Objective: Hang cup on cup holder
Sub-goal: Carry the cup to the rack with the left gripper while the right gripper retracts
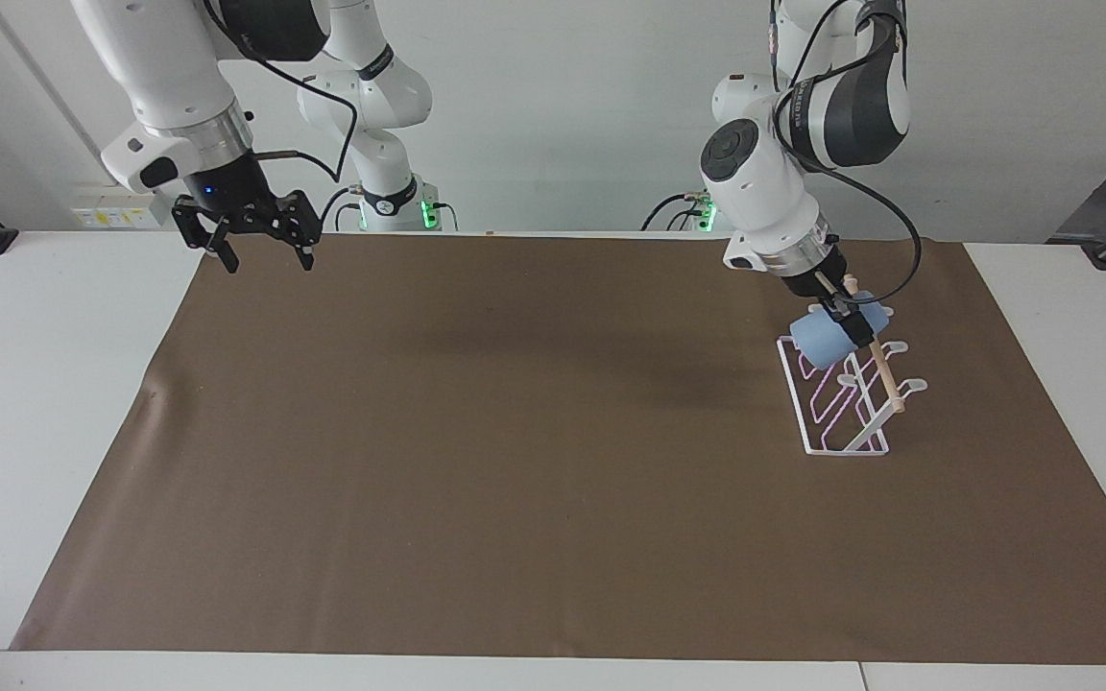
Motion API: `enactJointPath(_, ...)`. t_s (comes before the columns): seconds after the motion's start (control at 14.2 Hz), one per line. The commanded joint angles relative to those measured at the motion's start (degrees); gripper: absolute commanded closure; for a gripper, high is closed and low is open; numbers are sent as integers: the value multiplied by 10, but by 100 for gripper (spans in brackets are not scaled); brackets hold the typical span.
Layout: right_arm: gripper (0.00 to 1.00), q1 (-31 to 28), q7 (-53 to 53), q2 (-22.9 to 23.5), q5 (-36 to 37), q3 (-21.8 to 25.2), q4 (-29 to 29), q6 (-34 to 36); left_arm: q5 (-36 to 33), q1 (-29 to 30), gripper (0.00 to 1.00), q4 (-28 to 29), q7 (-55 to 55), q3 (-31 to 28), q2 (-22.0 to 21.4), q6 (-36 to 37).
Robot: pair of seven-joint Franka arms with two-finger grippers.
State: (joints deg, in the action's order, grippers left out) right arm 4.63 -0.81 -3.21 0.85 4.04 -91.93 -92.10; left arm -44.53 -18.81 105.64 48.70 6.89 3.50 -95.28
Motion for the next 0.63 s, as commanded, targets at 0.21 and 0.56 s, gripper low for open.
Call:
enactJointPath(0.21, 0, -4, 27, -16, 31, -10, -38, -18, -111, 12, 100, 63, 18, -3, -12, -42)
enactJointPath(0.56, 0, -4, 28, -27, 23, -11, -59, -12, -138, 15, 100, 64, -5, -4, 28, -62)
